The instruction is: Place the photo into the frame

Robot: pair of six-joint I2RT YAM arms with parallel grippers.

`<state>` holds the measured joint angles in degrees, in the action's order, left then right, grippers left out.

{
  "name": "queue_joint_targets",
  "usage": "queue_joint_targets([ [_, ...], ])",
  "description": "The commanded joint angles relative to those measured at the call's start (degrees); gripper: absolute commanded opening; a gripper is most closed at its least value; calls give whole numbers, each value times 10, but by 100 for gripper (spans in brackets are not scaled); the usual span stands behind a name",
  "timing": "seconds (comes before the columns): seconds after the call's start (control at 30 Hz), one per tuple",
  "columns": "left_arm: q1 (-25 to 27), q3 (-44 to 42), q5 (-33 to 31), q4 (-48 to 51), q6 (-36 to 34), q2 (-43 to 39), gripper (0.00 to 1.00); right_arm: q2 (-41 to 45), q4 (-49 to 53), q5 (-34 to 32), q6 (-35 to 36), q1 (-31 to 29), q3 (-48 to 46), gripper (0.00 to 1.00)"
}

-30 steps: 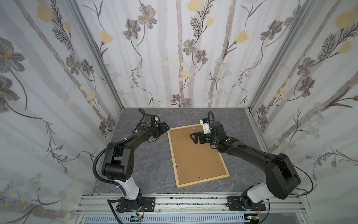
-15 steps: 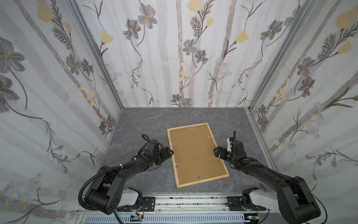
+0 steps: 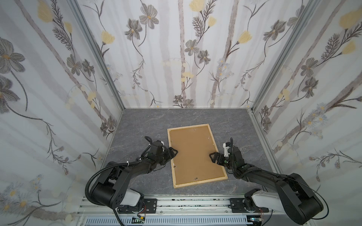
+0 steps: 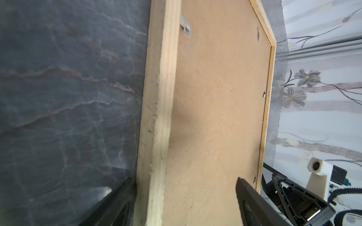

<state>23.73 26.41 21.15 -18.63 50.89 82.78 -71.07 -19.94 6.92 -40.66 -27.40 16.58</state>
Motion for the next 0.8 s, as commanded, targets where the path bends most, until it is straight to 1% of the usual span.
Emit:
queue_joint_targets([
  [0.0,-4,34,17,25,-25,25,83,-2,-39,43,-59,-26,-4,100],
  [0.1,-22,71,17,47,-45,51,83,-3,-46,28,-64,-29,-2,100],
  [0.2,-41,101,10,68,-60,67,83,-19,-25,21,-43,-29,27,100],
  [0.33,-54,130,4,102,-81,71,83,-31,-6,17,-22,-29,51,100],
  [0.4,-57,144,0,132,-94,56,83,-17,16,5,-16,-29,55,100],
  [0.47,-58,149,-20,167,-106,28,86,10,45,-19,-3,-29,56,100],
  [0.53,-58,151,-41,209,-115,-17,88,46,87,-48,22,-29,63,100],
  [0.6,-56,137,-48,234,-110,-74,88,79,116,-54,57,-29,74,100],
  [0.63,-54,123,-48,242,-102,-110,88,93,128,-44,78,-29,82,100],
  [0.7,-40,91,-51,260,-86,-177,86,106,144,2,124,-30,98,99],
  [0.77,-18,64,-55,303,-75,-220,81,105,159,78,169,-32,118,100],
])
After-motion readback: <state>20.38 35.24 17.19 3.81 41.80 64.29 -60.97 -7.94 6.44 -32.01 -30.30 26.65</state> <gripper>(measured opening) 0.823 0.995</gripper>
